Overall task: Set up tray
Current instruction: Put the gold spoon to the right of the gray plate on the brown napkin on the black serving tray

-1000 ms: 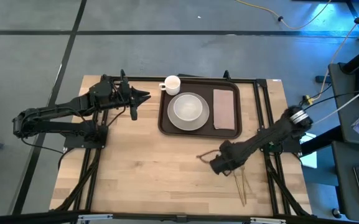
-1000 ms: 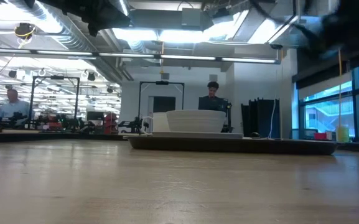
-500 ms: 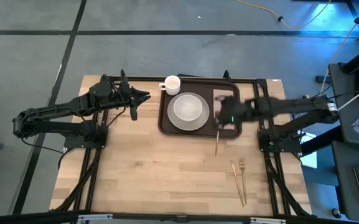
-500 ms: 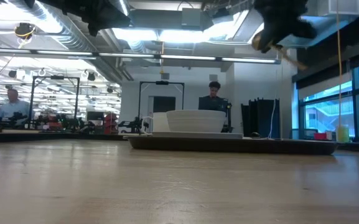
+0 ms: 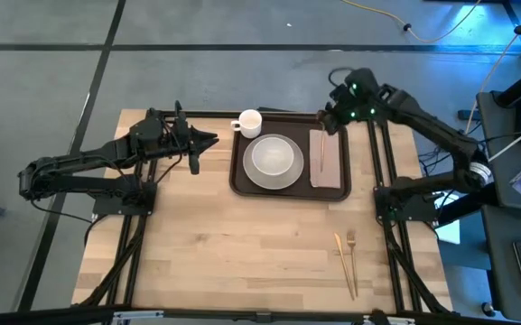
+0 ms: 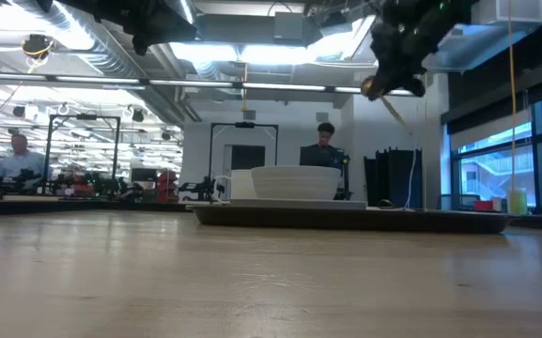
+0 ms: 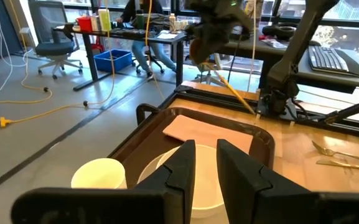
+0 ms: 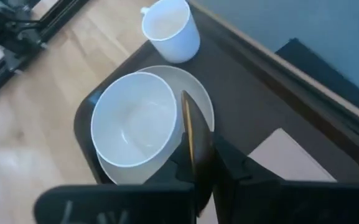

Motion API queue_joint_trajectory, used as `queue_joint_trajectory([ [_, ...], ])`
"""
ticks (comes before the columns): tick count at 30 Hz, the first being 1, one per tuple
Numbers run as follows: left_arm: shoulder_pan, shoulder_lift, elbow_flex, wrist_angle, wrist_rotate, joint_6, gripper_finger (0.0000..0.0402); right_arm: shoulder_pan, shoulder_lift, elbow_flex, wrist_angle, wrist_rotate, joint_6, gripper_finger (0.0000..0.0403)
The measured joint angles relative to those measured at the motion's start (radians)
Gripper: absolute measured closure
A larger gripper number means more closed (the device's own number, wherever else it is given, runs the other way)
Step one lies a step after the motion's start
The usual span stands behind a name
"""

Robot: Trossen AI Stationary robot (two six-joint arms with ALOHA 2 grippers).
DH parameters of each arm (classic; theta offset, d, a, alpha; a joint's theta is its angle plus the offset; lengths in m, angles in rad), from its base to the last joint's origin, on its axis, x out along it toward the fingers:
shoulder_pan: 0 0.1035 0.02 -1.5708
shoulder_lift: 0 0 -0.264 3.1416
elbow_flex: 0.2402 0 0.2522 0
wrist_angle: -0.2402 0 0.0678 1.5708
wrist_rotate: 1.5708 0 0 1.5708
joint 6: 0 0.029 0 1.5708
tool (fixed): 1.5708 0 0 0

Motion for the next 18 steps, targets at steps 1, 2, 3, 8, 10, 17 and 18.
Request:
queue_joint_trajectory([
  [1,0.0,0.0,0.0,-0.001,0.0,0.0,0.0343,-0.032,0.018,0.0,0.002,-0.043,-0.025,0.0387],
  [2,0.0,0.0,0.0,-0.002,0.0,0.0,0.0343,-0.058,0.038,-0.005,0.013,-0.088,-0.044,0.0387],
  [3,0.0,0.0,0.0,-0.002,0.0,0.0,0.0343,-0.08,0.061,-0.014,0.037,-0.13,-0.057,0.0387],
  [8,0.0,0.0,0.0,-0.007,0.0,-0.001,0.0343,-0.147,0.168,-0.118,0.218,-0.271,-0.105,0.0387],
  [10,0.0,0.0,0.0,-0.01,0.0,-0.003,0.0343,-0.164,0.201,-0.163,0.291,-0.307,-0.11,0.0387],
  [17,0.0,0.0,0.0,-0.033,-0.007,-0.027,0.0343,-0.213,0.244,-0.318,0.43,-0.377,-0.107,0.0387],
  [18,0.0,0.0,0.0,-0.035,-0.009,-0.027,0.0343,-0.219,0.244,-0.339,0.455,-0.376,-0.105,0.0387],
])
